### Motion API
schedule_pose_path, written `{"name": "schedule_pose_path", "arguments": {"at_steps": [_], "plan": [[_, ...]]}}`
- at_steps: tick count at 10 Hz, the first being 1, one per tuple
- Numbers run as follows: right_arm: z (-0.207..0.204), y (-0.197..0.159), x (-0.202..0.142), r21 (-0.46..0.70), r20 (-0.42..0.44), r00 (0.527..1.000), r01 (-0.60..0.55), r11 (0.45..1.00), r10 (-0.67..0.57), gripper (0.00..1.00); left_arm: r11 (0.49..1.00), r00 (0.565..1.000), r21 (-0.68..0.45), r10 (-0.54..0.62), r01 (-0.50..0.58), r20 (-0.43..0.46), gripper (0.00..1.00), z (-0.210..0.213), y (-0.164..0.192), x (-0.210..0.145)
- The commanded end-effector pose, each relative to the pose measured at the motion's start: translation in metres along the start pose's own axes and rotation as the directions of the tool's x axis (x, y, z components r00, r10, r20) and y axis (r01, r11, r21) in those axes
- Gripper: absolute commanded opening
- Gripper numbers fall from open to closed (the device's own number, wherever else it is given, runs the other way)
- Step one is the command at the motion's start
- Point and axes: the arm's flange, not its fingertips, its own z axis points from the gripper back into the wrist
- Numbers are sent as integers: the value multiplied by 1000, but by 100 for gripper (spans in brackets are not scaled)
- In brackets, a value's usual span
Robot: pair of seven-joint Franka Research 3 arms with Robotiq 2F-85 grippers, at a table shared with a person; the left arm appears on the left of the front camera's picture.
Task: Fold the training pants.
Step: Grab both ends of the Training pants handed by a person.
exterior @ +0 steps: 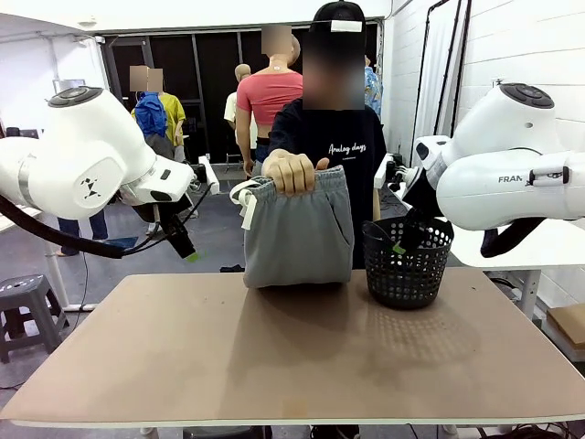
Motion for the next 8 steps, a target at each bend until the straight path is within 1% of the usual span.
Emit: {"name": "schedule_pose_path", "arguments": {"at_steps": [1, 2, 3, 5, 6, 7, 8], "plan": [[-15, -13, -1, 1, 6, 995, -99, 995, 99, 100, 984, 985, -63, -169, 167, -34, 100, -10, 20, -2], [-22, -15, -4, 14, 1, 989, -149, 989, 149, 100, 971, 975, -99, -220, 218, -13, 100, -20, 25, -6], [-30, -17, -7, 30, -10, 982, -190, 981, 190, 100, 946, 957, -149, -288, 289, 30, 100, -30, 30, -10], [-39, -19, -12, 42, -18, 970, -240, 970, 241, 100, 913, 935, -204, -350, 353, 53, 100, -42, 33, -13], [-34, -20, -13, 1, -24, 972, -235, 972, 235, 100, 952, 961, -131, -277, 275, 7, 100, -38, 22, -12], [-35, -12, -11, 52, -29, 979, -199, 979, 201, 100, 952, 961, -131, -277, 275, 7, 100, -38, 22, -12], [-35, -12, -11, 52, -29, 979, -199, 979, 201, 100, 952, 961, -131, -277, 275, 7, 100, -38, 22, -12]]}}
